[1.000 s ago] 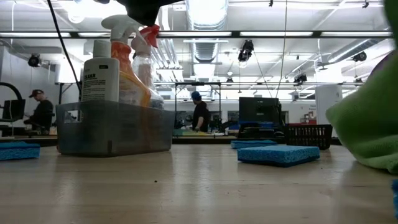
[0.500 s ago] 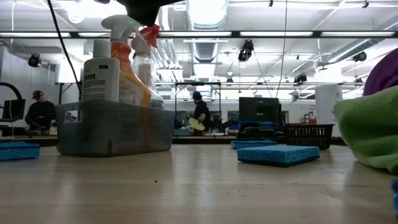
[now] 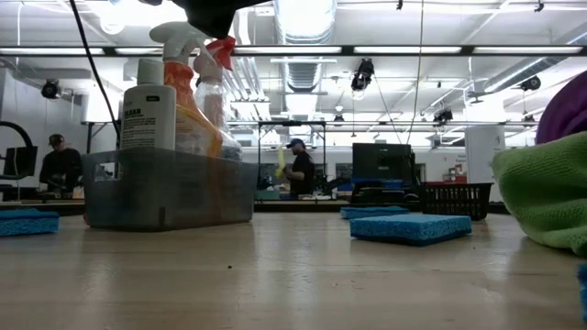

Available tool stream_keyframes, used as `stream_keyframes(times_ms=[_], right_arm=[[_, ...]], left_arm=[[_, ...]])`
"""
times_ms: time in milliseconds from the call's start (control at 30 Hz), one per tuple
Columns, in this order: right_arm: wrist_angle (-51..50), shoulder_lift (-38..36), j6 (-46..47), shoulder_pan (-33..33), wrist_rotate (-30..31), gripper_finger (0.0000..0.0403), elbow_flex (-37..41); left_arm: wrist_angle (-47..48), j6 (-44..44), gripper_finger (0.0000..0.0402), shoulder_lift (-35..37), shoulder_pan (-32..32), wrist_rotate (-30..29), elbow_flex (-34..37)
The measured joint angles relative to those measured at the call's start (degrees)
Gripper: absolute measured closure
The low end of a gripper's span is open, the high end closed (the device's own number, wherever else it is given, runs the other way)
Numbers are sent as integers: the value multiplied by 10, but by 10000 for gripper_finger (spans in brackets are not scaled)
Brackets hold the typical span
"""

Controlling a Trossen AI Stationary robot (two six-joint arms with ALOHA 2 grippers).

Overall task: Pick & Place Kitchen Items
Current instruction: Put the green microfiber cloth into the purple bucket

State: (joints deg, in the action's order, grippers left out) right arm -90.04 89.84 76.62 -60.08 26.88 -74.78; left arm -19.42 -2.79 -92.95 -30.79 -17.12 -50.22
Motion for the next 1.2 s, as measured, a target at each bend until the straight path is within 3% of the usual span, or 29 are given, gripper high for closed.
stream_keyframes(times_ms=[267,467,933,1200], right_arm=[[0,20,-34,35,-1,203,0],[0,40,-59,49,-12,137,-2],[1,70,-82,63,20,126,-59],[0,84,-95,84,21,126,-45]], left_arm=[[0,0,254,0,0,0,0],[0,0,254,0,0,0,0],[1,1,254,0,0,0,0],[2,2,254,0,-3,0,0]])
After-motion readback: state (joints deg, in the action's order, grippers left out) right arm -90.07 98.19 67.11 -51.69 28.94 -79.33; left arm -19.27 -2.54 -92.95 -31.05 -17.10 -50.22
